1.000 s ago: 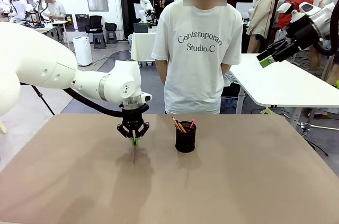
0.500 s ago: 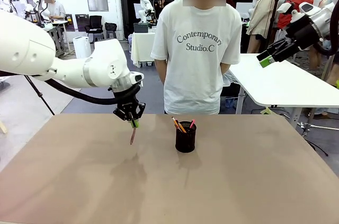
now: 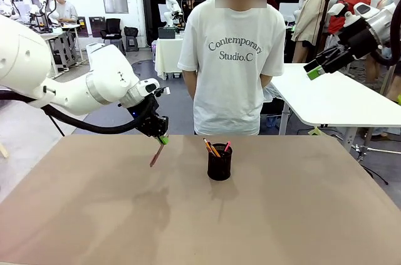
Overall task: Place the pens into the pen holder.
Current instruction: Pick up a writing instrument from the table and place it into the Pen holder.
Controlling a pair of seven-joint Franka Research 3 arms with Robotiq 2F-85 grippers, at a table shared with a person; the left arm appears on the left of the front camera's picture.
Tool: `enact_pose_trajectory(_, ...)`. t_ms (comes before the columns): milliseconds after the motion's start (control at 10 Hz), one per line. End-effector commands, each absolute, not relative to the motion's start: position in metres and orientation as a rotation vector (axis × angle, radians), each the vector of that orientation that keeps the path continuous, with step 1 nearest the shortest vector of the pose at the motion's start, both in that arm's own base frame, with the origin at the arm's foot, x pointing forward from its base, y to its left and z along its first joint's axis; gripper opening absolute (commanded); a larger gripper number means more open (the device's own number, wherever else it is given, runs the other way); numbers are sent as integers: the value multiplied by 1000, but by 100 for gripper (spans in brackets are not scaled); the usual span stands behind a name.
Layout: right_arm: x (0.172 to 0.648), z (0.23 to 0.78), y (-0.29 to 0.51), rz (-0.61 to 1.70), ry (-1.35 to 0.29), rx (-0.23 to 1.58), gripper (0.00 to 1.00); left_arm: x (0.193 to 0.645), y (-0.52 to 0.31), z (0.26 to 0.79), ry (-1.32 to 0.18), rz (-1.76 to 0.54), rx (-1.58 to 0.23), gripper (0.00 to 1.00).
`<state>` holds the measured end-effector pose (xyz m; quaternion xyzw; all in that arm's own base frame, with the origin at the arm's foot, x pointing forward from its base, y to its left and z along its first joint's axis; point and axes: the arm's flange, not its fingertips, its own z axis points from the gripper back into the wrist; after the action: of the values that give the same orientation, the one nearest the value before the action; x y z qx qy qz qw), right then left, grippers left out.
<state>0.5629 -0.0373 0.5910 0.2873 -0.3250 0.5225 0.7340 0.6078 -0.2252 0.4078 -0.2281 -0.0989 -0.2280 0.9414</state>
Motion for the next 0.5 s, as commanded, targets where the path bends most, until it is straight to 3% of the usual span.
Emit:
enact_pose_trajectory(0, 563, 593, -38, 1147, -719, 627, 100, 602, -211, 405, -184, -489, -574, 0)
enact_pose_trajectory(100, 563, 593, -38, 1147, -719, 627, 100, 608, -225, 408, -202, -465, -465, 0)
enact_pose_trajectory(400, 563, 593, -38, 1147, -719, 627, 100, 608, -225, 408, -202, -465, -465, 0)
